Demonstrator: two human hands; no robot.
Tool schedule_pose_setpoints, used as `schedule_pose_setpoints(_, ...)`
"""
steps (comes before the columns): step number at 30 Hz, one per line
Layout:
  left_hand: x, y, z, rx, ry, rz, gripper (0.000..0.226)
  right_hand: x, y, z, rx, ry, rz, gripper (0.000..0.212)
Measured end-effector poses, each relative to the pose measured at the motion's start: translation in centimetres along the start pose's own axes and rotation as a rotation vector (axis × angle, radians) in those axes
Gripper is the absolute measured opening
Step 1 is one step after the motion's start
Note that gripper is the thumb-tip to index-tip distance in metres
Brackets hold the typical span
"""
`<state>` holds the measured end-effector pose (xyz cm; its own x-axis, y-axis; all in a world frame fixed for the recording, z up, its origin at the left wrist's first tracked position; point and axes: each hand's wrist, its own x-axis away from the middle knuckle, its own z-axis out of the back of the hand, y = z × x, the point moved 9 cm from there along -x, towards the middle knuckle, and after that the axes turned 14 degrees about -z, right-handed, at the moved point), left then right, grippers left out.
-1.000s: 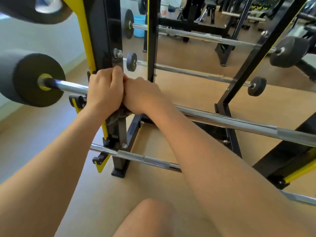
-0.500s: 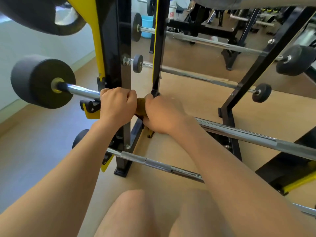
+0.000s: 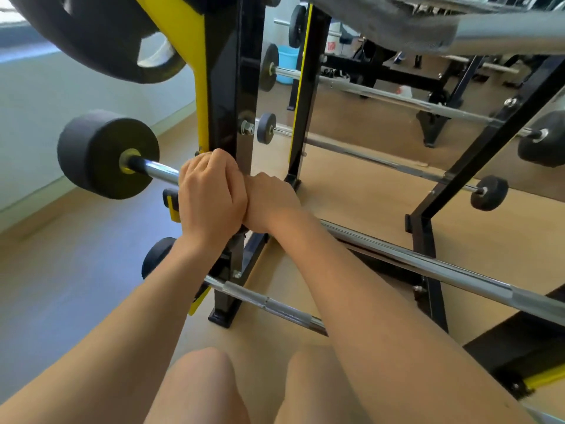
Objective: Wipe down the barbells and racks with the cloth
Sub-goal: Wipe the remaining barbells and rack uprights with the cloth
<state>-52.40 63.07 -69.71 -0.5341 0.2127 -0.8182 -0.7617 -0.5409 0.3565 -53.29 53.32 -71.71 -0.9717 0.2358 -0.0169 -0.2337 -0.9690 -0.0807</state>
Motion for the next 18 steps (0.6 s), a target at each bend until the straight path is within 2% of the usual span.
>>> schedule_pose_setpoints(7, 0.9, 0.4, -0.6, -0.135, -0.043, 0.126, 0.031, 4.6, 5.5, 0.9, 0.112, 0.048, -0.094, 0.026)
schedule_pose_setpoints(12, 0.9, 0.6, -0.1, -0.301, -0.111, 0.008, 0.033, 7.2, 9.4, 0.8, 0.139, 0.087, -0.165, 0.030)
schedule_pose_setpoints(15, 0.7, -0.5, 0.7, -0.270, -0.097, 0.048, 0.035, 6.3, 6.7, 0.8, 0.222, 0.147, -0.082, 0.029)
schedule_pose_setpoints(18, 0.7, -1.2, 1.5, -0.180, -0.054, 0.087, 0.036, 3.7, 1.5, 0.7, 0.186, 0.192, 0.008, 0.021)
